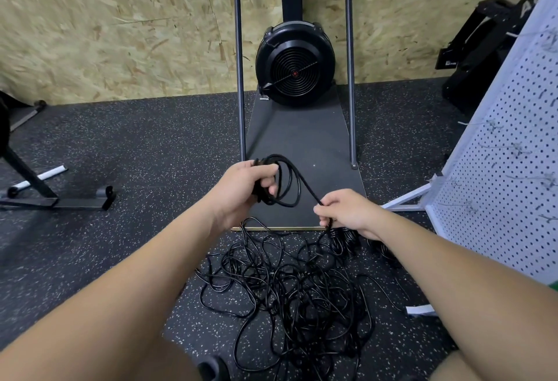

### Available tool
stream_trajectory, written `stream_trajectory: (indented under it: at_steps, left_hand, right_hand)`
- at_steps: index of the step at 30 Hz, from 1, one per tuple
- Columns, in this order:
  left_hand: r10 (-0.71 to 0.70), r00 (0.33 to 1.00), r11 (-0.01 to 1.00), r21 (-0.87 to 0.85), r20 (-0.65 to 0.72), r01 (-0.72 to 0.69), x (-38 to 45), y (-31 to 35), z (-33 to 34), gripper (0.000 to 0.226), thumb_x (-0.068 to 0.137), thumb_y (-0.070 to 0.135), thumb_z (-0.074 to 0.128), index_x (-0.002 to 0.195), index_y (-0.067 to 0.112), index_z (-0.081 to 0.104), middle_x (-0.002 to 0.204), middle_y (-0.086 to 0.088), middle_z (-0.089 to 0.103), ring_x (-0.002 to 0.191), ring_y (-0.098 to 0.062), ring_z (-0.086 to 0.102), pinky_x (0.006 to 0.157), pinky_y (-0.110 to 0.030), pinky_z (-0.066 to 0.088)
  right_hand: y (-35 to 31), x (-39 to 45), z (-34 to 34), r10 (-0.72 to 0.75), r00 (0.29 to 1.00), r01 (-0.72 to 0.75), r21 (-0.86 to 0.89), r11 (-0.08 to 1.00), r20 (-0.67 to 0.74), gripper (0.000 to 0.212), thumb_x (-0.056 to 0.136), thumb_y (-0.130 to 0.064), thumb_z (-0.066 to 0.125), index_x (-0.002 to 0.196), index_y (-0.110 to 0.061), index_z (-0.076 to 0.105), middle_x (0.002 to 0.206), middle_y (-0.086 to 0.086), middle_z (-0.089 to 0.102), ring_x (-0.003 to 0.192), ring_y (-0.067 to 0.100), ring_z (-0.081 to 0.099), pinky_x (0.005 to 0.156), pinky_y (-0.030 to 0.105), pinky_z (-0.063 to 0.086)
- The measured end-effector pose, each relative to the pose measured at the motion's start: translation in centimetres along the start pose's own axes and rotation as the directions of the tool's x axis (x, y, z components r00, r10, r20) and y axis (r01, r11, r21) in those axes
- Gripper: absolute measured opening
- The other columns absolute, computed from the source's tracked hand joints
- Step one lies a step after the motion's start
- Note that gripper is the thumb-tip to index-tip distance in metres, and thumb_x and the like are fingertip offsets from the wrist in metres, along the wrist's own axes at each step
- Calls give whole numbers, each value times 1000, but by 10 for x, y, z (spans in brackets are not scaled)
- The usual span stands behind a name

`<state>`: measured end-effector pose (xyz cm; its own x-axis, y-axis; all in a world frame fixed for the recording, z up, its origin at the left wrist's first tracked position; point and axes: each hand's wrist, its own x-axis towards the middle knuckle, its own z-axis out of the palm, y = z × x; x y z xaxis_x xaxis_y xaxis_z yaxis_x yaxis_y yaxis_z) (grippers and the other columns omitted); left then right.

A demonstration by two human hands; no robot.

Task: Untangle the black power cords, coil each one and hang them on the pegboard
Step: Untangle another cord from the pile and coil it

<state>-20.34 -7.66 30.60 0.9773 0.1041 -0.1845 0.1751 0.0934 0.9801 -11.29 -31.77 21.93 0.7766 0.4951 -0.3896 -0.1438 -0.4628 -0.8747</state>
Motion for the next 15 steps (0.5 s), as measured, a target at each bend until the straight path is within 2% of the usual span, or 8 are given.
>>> stream_trajectory:
  at_steps: [2, 5, 7, 9, 11, 13, 14, 15]
  left_hand:
    - [-32, 997, 997, -69, -65, 28, 2, 1, -5, 25, 105, 8, 61, 84, 18, 55, 70, -2, 49, 71, -24, 58, 78, -40, 43]
    - [-64, 989, 985, -167, -135, 41, 4, -1, -6, 18, 108, 5, 57, 91, 11, 59, 79, -7, 65, 90, -33, 75, 88, -46, 51]
    - [-52, 986, 985, -170, -160, 25, 7, -7, -7, 5, 109, 4, 59, 104, 4, 61, 94, -16, 77, 105, -39, 79, 98, -50, 54]
    - [-3, 985, 1000, -28, -173, -2, 9, -13, -8, 6, 109, 8, 64, 109, 2, 64, 101, -19, 81, 104, -37, 80, 95, -49, 54]
    - [84, 982, 970, 238, -171, -41, 11, -18, -11, 17, 107, 16, 67, 99, 1, 68, 96, -13, 83, 92, -30, 81, 87, -43, 55]
    - [172, 974, 863, 499, -150, -76, 14, -22, -12, 28, 103, 26, 69, 92, 0, 68, 87, -4, 83, 85, -28, 80, 90, -45, 62]
    - [203, 969, 792, 606, -144, -76, 15, -23, -12, 30, 101, 32, 70, 92, 4, 68, 84, 0, 82, 84, -26, 78, 88, -44, 62]
    - [242, 959, 710, 701, -149, -70, 16, -24, -10, 32, 100, 38, 71, 91, 8, 65, 82, 2, 79, 80, -24, 74, 82, -40, 60]
  right_hand:
    - [0, -2, 2, 2, 1000, -2, -26, 1000, -22, 12, 103, -15, 74, 106, -4, 76, 96, 13, 83, 80, 12, 74, 84, 28, 60]
    - [-2, -3, 12, -1, 999, 5, 105, 994, -33, 15, 100, -3, 73, 113, 4, 70, 102, 25, 80, 86, 22, 80, 89, 35, 66]
    - [-5, -4, 23, -30, 999, 31, 99, 995, -11, 10, 100, -1, 72, 108, 5, 71, 94, 24, 79, 80, 24, 77, 79, 36, 67]
    - [-8, -5, 36, -85, 996, 85, -5, 996, -34, 5, 101, -5, 70, 101, -3, 75, 84, 11, 79, 70, 17, 68, 68, 32, 60]
    - [-19, -10, 46, -200, 979, 186, -198, 962, -51, 11, 103, -15, 69, 95, -17, 77, 83, -1, 80, 62, 9, 62, 60, 24, 51]
    - [-36, -18, 53, -319, 947, 302, -256, 918, -27, 11, 103, -22, 71, 94, -24, 77, 84, -4, 80, 68, 13, 68, 65, 28, 54]
    - [-45, -22, 55, -364, 931, 352, -221, 909, -13, 9, 102, -22, 73, 95, -23, 77, 84, -4, 80, 72, 17, 70, 70, 32, 56]
    - [-52, -24, 54, -386, 922, 381, -159, 911, 0, 6, 101, -19, 74, 96, -20, 76, 82, -3, 80, 67, 20, 68, 68, 35, 55]
